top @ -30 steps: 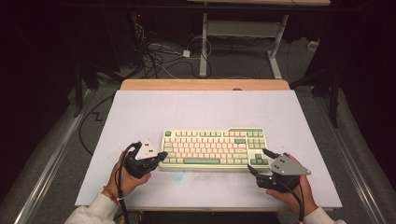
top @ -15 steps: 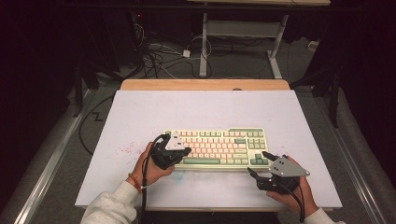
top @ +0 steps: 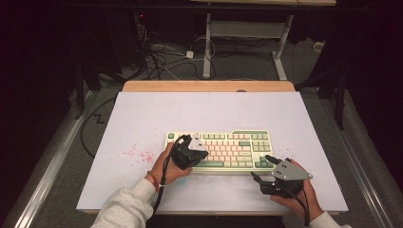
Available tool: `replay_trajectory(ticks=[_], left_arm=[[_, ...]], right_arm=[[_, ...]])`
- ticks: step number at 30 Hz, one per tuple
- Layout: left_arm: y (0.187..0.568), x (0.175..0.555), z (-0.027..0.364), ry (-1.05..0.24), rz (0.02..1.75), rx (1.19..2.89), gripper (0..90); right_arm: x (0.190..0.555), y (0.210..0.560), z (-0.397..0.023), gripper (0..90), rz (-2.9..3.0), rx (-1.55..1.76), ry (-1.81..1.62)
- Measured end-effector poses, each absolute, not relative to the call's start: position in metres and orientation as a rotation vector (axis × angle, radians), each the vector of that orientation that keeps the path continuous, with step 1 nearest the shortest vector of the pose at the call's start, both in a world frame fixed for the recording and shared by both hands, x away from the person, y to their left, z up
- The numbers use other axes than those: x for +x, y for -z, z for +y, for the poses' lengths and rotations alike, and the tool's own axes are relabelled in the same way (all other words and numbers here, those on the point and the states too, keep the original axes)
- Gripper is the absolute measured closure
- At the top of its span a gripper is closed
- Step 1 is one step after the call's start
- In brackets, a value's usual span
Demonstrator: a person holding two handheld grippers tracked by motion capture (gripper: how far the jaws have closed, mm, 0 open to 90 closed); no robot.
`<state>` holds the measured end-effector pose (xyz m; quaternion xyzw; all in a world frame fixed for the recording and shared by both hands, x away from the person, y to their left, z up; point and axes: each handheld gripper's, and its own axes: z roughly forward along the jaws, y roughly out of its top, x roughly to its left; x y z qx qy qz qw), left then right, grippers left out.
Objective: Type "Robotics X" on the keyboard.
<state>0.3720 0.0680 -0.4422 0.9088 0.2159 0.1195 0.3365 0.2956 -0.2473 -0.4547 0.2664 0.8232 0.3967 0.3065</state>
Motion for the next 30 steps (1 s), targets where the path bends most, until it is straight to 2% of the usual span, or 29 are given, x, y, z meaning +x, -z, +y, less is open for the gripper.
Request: replay_trajectory(ticks=[14,21,25,30], left_arm=[[0.452,0.377,0.059,-0.331,0.548,2.432,87.9],[0.448,0.372,0.061,-0.373,0.528,2.406,85.3],[0.442,0.367,0.067,-0.427,0.514,2.374,80.0],[0.439,0.367,0.074,-0.459,0.536,2.337,65.5]], right_arm=[[0.296,0.453,-0.247,27.0,2.164,0.699,-1.021],[0.297,0.452,-0.249,27.6,2.143,0.727,-0.991],[0.297,0.452,-0.25,27.7,2.142,0.727,-0.994],[0.297,0.452,-0.25,27.7,2.149,0.727,-0.993]])
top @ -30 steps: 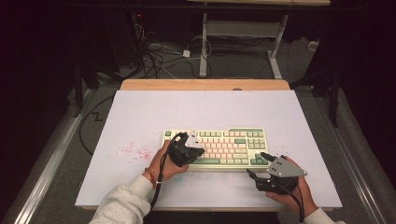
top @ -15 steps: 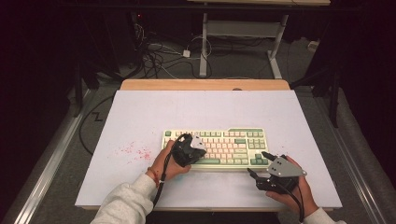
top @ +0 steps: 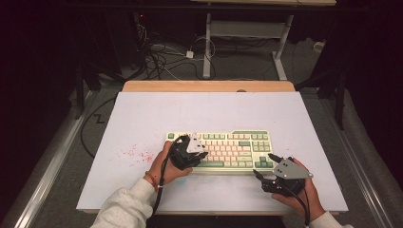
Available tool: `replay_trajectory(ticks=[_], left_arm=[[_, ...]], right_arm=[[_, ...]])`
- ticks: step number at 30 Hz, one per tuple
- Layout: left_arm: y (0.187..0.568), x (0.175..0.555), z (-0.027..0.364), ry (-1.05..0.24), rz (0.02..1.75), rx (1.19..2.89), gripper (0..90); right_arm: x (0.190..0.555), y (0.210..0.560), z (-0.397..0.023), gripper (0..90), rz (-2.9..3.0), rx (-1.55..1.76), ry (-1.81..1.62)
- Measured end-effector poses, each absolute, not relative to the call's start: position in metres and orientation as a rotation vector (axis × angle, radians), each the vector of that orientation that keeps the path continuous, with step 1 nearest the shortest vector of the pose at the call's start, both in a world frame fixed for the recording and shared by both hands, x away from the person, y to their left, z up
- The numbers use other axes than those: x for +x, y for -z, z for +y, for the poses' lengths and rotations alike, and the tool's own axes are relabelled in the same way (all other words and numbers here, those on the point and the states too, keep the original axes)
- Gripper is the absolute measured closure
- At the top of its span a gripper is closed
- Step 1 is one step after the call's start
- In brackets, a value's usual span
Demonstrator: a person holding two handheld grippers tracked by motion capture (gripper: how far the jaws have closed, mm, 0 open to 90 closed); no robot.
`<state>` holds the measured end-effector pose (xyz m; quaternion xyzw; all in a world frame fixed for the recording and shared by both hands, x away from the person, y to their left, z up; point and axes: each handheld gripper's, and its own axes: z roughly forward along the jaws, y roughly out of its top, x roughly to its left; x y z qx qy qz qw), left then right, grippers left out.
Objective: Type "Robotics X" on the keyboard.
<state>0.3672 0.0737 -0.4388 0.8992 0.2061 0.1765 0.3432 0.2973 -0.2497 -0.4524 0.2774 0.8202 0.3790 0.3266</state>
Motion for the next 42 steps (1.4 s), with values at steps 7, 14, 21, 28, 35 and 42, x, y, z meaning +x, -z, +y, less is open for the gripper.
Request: replay_trajectory(ticks=[7,14,21,28,35,42], left_arm=[[0.434,0.365,0.084,-0.524,0.553,2.295,45.4],[0.431,0.359,0.092,-0.585,0.556,2.253,22.8],[0.429,0.352,0.105,-0.63,0.536,2.22,19.5],[0.435,0.346,0.121,-0.686,0.554,2.226,18.6],[0.439,0.335,0.14,-0.701,0.59,2.211,18.6],[0.448,0.324,0.156,-0.71,0.633,2.215,18.3]], right_arm=[[0.298,0.453,-0.25,27.7,2.153,0.73,-0.987],[0.298,0.453,-0.251,27.7,2.154,0.735,-0.993],[0.299,0.453,-0.251,27.7,2.16,0.743,-0.996],[0.3,0.453,-0.252,27.7,2.165,0.751,-1.0],[0.302,0.453,-0.25,28.6,2.169,0.76,-1.008],[0.306,0.452,-0.247,29.6,2.17,0.768,-1.015]])
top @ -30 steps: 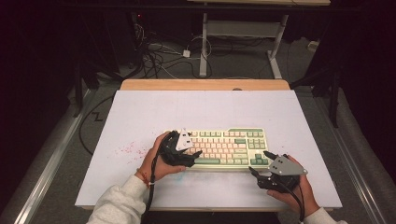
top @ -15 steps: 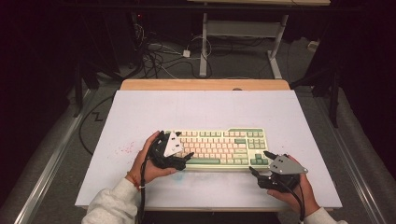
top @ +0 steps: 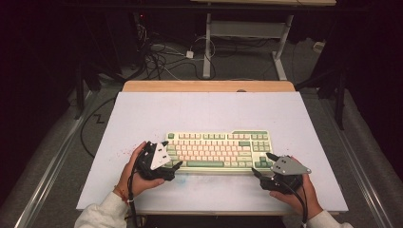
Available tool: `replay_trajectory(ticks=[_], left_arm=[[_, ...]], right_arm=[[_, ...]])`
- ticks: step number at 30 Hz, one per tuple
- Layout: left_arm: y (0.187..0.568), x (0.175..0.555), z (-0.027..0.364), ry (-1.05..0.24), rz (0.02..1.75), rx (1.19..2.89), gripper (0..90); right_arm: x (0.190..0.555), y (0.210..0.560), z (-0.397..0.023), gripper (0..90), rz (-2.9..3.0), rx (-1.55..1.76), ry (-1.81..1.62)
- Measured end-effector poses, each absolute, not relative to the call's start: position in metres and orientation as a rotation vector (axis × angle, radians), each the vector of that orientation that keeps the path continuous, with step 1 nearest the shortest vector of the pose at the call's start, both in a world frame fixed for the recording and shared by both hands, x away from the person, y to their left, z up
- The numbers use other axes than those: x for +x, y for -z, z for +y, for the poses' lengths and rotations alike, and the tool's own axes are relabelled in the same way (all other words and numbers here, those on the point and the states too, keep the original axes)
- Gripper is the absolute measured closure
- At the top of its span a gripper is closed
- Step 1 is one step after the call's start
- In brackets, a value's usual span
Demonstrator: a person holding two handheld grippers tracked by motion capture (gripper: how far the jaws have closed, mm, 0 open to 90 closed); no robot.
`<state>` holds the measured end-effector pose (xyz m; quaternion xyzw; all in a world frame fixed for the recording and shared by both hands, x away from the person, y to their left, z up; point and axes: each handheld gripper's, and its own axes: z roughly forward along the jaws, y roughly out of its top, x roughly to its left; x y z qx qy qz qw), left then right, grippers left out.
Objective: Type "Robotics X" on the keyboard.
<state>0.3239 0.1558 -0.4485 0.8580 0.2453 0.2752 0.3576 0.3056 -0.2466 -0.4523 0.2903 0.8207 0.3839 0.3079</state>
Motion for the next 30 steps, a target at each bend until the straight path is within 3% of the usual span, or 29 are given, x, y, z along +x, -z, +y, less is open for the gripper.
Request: replay_trajectory(ticks=[5,6,8,13,15,16,20,30], left_arm=[[0.456,0.318,0.165,-0.712,0.655,2.227,18.2],[0.457,0.317,0.167,-0.712,0.661,2.232,18.2],[0.46,0.315,0.169,-0.702,0.668,2.235,18.2],[0.463,0.31,0.173,-0.702,0.677,2.243,18.2],[0.464,0.31,0.174,-0.691,0.684,2.243,18.2],[0.465,0.309,0.175,-0.689,0.689,2.242,18.2],[0.467,0.308,0.176,-0.679,0.695,2.251,18.1],[0.471,0.309,0.176,-0.654,0.697,2.273,18.1]], right_arm=[[0.312,0.448,-0.242,33.1,2.169,0.778,-1.04],[0.316,0.446,-0.239,38.0,2.163,0.77,-1.043],[0.318,0.444,-0.237,39.6,2.167,0.772,-1.055],[0.33,0.437,-0.228,58.0,2.195,0.771,-1.078],[0.34,0.435,-0.22,70.5,2.229,0.782,-1.087],[0.34,0.435,-0.22,70.5,2.229,0.782,-1.087],[0.355,0.433,-0.199,84.5,2.304,0.736,-1.064],[0.379,0.44,-0.164,90.0,2.384,0.698,-1.029]])
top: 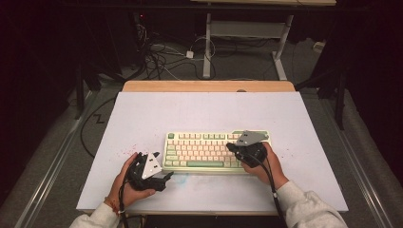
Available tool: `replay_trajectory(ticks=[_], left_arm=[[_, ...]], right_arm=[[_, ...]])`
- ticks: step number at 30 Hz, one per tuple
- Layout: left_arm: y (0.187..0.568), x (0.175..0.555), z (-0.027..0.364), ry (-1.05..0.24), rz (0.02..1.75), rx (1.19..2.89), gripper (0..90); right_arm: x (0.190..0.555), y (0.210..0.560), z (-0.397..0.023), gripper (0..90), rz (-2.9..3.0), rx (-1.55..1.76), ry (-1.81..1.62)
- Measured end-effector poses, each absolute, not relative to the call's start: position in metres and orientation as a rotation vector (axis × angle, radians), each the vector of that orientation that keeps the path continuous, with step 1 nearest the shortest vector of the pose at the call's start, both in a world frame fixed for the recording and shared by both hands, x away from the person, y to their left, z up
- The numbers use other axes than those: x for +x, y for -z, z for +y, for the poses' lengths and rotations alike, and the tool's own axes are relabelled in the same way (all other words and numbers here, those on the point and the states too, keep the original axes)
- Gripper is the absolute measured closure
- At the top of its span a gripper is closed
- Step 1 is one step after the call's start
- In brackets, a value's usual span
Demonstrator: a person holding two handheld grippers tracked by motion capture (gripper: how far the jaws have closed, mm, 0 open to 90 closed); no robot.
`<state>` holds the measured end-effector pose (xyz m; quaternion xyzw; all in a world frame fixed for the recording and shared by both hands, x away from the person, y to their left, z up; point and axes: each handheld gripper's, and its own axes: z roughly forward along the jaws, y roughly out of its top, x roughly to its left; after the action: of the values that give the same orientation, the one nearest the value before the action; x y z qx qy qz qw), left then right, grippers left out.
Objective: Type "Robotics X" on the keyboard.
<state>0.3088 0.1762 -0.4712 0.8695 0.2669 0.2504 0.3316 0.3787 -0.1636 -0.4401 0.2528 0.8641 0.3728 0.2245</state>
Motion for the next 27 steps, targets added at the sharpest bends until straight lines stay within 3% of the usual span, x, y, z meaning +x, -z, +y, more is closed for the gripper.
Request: replay_trajectory(ticks=[27], left_arm=[[0.475,0.31,0.172,-0.628,0.689,2.311,18.1]], right_arm=[[0.397,0.451,-0.139,90.0,2.465,0.701,-0.912]])
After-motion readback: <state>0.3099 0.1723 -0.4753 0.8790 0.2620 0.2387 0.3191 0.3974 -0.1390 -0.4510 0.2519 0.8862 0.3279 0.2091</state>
